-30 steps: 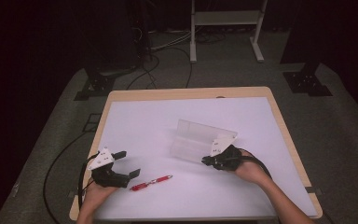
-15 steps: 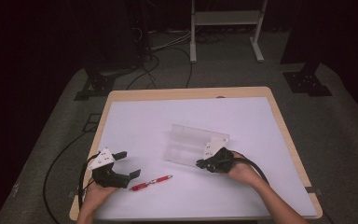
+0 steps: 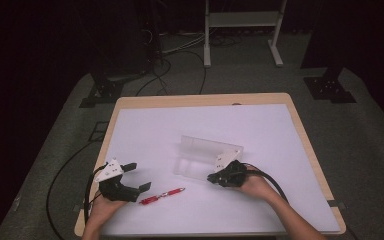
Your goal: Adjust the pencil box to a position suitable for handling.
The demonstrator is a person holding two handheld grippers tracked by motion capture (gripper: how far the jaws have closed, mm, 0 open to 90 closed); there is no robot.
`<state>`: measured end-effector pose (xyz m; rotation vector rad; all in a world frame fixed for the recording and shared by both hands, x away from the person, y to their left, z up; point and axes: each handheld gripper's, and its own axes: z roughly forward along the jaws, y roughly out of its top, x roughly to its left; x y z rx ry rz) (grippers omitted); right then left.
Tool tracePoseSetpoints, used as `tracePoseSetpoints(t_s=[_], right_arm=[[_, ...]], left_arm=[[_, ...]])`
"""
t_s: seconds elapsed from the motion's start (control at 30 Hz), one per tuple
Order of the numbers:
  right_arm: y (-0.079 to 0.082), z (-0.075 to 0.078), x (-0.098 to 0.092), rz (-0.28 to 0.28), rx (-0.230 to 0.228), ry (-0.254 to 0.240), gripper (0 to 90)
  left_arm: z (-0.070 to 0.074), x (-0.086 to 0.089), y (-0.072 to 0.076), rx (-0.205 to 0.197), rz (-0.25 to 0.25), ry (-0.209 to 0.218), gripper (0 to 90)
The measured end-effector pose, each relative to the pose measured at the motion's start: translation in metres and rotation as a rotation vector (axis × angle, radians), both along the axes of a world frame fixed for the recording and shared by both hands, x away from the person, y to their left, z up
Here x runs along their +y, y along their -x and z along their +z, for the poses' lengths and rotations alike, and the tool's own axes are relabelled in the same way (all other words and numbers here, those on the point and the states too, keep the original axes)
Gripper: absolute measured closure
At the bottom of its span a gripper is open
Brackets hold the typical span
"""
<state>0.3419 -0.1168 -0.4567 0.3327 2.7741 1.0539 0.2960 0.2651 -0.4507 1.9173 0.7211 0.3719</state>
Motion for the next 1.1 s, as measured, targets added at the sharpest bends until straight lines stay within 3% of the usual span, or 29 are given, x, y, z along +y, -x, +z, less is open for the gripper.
tracePoseSetpoints(t_s=[0.43, 0.5, 0.83, 0.9, 1.0, 1.03, 1.1], right_arm=[[-0.002, -0.004, -0.001, -0.006, 0.038, -0.003, 84.0], [-0.001, -0.003, -0.001, -0.013, 0.057, -0.022, 79.6], [0.000, 0.011, -0.015, -0.027, 0.069, -0.085, 63.5], [0.002, 0.015, -0.023, -0.043, 0.067, -0.109, 54.8], [0.003, 0.018, -0.030, -0.061, 0.065, -0.118, 54.0], [0.005, 0.021, -0.038, -0.079, 0.068, -0.149, 51.9], [0.006, 0.023, -0.045, -0.092, 0.066, -0.159, 49.2]], left_arm=[[0.000, 0.000, 0.000, 0.006, -0.008, 0.000, 5.2], [0.000, -0.001, 0.000, 0.006, -0.008, -0.001, 5.2], [-0.001, -0.002, 0.000, 0.013, -0.021, -0.002, 5.3], [-0.001, -0.003, 0.000, 0.015, -0.023, -0.003, 5.3], [-0.002, -0.004, 0.000, 0.018, -0.027, -0.005, 5.3], [-0.002, -0.004, 0.000, 0.019, -0.031, -0.006, 5.3], [-0.002, -0.004, 0.000, 0.022, -0.034, -0.007, 5.3]])
